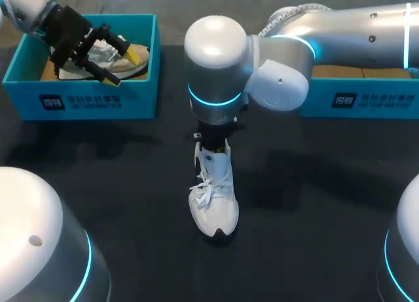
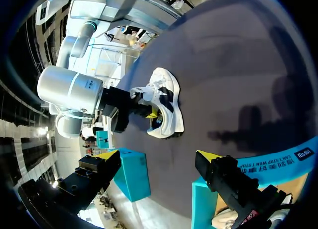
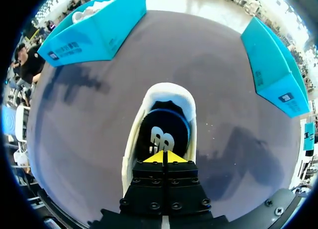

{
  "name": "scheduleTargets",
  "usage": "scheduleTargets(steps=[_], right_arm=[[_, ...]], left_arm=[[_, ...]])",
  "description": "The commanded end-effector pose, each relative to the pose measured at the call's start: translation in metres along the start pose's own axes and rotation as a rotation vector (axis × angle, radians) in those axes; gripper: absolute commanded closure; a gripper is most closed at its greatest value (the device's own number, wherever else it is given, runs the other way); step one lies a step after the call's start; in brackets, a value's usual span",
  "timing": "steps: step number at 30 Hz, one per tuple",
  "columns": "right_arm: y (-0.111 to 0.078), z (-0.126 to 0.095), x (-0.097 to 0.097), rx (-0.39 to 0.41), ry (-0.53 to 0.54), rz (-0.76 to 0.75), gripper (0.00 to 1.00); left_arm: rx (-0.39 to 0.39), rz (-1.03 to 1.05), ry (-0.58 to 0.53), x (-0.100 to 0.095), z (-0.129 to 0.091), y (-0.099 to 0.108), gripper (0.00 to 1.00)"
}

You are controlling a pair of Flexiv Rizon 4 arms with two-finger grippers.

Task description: Take the shoe out of the shoebox, open the shoe tongue, remove and reinsert the insole, then place the shoe into the shoebox

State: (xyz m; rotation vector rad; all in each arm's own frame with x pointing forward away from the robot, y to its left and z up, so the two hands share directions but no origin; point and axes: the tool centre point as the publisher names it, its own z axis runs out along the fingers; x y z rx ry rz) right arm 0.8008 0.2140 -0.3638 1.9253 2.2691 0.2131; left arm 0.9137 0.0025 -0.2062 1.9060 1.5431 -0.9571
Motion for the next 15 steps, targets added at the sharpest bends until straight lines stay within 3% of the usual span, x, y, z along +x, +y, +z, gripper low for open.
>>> scheduleTargets(steps=[1,15], right_arm=[[0.002,0.015,-0.001,0.002,0.024,0.002,1.0],[0.002,0.041,0.0,0.037,0.033,-0.011,1.0]], left_arm=[[0.002,0.001,0.002,0.0,-0.001,0.0,0.0],[0.002,0.001,0.002,0.0,-0.001,0.0,0.0]])
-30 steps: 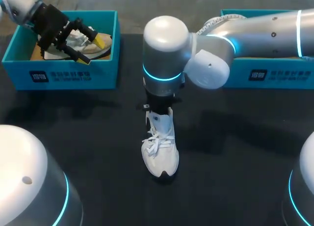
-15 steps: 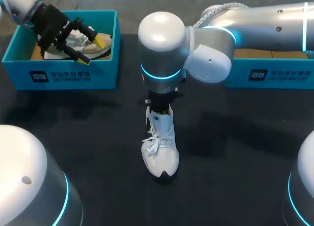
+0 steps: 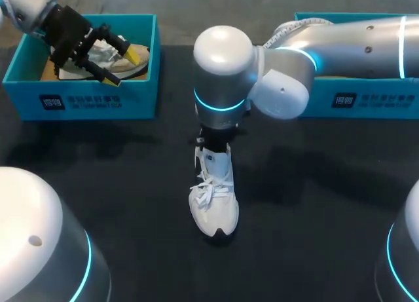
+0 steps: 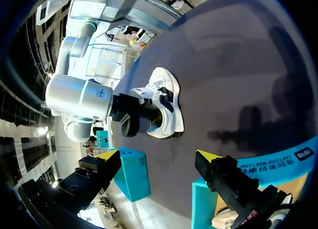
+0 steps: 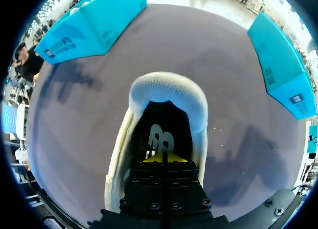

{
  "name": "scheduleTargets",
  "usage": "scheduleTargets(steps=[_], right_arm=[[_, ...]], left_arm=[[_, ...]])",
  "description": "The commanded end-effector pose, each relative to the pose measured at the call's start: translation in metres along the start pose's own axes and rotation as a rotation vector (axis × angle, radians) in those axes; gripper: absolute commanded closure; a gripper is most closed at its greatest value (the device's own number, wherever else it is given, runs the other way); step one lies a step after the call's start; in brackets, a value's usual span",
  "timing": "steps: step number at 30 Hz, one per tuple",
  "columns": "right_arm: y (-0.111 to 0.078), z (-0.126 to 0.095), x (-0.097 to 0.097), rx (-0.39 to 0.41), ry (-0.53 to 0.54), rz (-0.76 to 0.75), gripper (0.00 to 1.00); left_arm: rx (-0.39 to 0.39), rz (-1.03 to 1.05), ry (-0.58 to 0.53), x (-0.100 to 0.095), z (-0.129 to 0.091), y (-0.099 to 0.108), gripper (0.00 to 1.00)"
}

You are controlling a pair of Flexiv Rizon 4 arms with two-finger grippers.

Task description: Take the shoe out of the shoebox, open the shoe tongue, remove and reinsert the insole, then place the shoe into the shoebox

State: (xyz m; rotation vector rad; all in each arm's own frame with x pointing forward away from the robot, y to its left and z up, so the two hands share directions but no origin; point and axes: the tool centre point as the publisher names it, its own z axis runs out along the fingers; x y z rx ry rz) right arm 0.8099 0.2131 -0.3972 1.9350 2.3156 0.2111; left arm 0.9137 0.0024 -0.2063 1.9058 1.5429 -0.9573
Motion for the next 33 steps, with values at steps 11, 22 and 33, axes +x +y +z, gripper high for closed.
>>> scheduleTargets(steps=[11,22,33], right_arm=[[0.022,-0.016,-0.001,-0.058,-0.005,-0.004,1.0],[0.036,0.011,0.002,-0.045,0.01,0.008,1.0],[0.028,0.021,0.006,-0.016,0.023,0.027,1.0]], left_arm=[[0.002,0.001,0.003,0.0,-0.001,0.0,0.0],[0.002,0.001,0.003,0.0,-0.001,0.0,0.0],[0.002,0.001,0.003,0.0,-0.001,0.0,0.0]])
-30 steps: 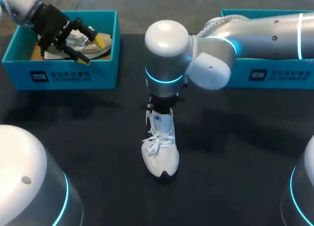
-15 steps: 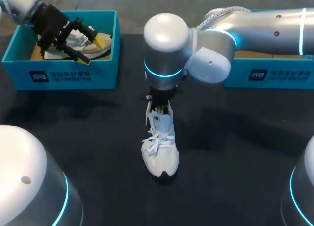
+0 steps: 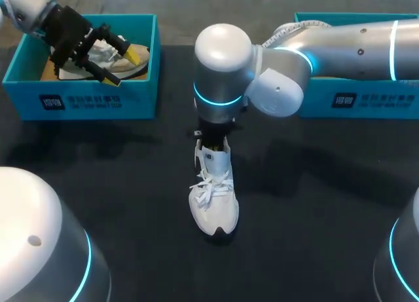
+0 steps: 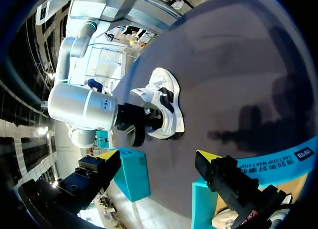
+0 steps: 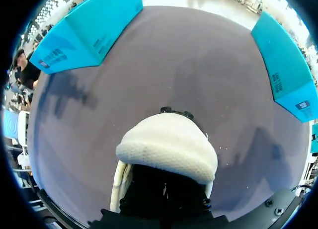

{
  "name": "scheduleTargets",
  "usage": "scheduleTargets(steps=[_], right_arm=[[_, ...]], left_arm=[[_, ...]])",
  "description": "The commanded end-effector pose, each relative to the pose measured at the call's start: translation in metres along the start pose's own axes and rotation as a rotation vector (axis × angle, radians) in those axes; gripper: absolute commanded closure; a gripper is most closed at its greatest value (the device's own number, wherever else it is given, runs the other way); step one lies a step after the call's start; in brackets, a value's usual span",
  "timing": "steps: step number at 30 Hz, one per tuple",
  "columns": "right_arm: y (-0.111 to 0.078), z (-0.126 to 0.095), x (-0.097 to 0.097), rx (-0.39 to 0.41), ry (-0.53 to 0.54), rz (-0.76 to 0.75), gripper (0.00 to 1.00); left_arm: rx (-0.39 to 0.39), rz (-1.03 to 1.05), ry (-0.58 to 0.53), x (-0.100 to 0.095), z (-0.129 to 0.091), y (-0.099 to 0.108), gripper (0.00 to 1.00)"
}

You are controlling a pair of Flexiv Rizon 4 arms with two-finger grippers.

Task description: Take the shoe out of the shoebox, open the shoe tongue, remove and reinsert the insole, then place the shoe into the shoebox

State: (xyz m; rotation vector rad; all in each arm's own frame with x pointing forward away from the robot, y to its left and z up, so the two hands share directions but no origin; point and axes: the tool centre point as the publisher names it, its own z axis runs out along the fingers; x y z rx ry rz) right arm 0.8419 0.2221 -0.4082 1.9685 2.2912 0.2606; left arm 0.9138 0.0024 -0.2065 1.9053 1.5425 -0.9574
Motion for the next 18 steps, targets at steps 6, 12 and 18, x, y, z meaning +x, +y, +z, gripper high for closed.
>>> scheduleTargets(steps=[6,12,18], right_arm=[[-0.01,-0.022,0.007,0.023,0.0,0.014,1.0],[-0.021,-0.022,0.009,0.061,0.009,0.024,1.0],[-0.028,-0.007,0.007,0.116,0.007,0.025,1.0]], left_arm=[[0.002,0.001,0.003,0.0,-0.001,0.0,0.0],[0.002,0.001,0.003,0.0,-0.001,0.0,0.0],[0.002,0.001,0.003,0.0,-0.001,0.0,0.0]])
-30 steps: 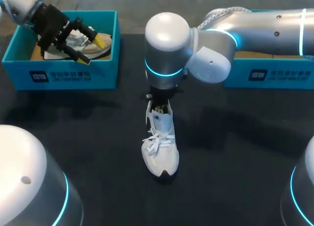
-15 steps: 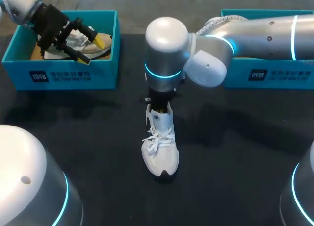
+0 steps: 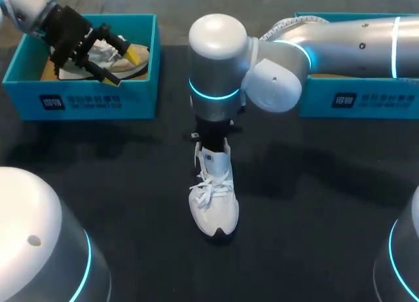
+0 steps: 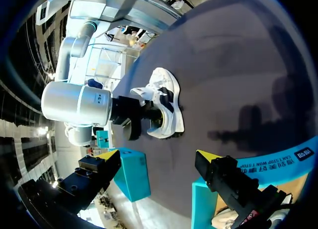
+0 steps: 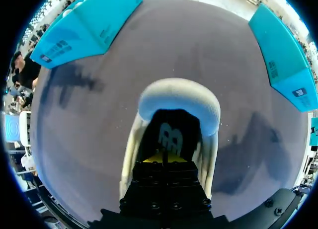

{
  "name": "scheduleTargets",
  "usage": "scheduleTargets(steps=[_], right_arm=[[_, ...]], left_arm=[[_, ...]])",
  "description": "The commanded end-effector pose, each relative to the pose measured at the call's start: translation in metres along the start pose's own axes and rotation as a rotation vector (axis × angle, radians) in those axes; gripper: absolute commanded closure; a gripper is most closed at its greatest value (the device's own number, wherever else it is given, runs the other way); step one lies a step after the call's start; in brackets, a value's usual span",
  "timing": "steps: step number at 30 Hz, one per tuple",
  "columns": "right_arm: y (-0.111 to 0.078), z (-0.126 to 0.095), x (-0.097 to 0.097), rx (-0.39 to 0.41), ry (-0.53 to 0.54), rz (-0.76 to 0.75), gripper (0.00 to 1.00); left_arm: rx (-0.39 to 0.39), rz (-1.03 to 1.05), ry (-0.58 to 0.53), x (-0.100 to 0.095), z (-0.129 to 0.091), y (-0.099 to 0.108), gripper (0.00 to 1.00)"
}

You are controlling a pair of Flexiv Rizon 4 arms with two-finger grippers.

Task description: Take the shoe out of the shoebox, open the shoe tongue, remove and reinsert the insole, then place the shoe into the shoebox

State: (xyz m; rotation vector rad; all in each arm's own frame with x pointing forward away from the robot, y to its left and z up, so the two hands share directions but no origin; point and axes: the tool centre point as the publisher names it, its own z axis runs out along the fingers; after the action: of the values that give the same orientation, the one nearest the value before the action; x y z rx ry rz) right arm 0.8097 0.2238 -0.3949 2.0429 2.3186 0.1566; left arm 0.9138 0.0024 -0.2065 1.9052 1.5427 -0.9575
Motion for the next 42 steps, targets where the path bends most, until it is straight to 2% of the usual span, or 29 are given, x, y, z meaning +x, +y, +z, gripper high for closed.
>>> scheduleTargets(steps=[1,5,8,11,28,30,34,36,37,42], right_arm=[[0.001,0.015,0.0,0.03,0.011,-0.001,1.0],[0.0,0.017,0.001,0.051,0.009,0.0,1.0],[-0.001,0.008,0.002,0.049,0.004,-0.004,1.0],[-0.005,-0.016,0.002,0.016,-0.02,-0.013,1.0],[-0.005,-0.016,0.002,0.016,-0.02,-0.013,1.0],[-0.006,-0.018,-0.006,0.06,-0.069,0.065,1.0],[-0.013,-0.024,-0.015,0.132,-0.103,0.118,1.0],[-0.015,-0.026,-0.016,0.142,-0.13,0.13,1.0],[-0.017,-0.028,-0.016,0.167,-0.118,0.132,1.0],[-0.018,-0.035,-0.016,0.195,-0.092,0.146,1.0]], left_arm=[[0.002,0.001,0.003,0.0,-0.001,0.0,0.0],[0.002,0.001,0.003,0.0,-0.001,0.0,0.0],[0.002,0.001,0.003,0.0,-0.001,0.0,0.0],[0.002,0.001,0.003,0.0,-0.001,0.0,0.0],[0.002,0.001,0.003,0.0,-0.001,0.0,0.0],[0.002,0.001,0.003,0.0,-0.001,0.0,0.0],[0.002,0.001,0.003,0.0,-0.001,0.0,0.0],[0.002,0.001,0.003,0.0,-0.001,0.0,0.0],[0.002,0.001,0.003,0.0,-0.001,0.0,0.0],[0.002,0.001,0.003,0.0,-0.001,0.0,0.0]])
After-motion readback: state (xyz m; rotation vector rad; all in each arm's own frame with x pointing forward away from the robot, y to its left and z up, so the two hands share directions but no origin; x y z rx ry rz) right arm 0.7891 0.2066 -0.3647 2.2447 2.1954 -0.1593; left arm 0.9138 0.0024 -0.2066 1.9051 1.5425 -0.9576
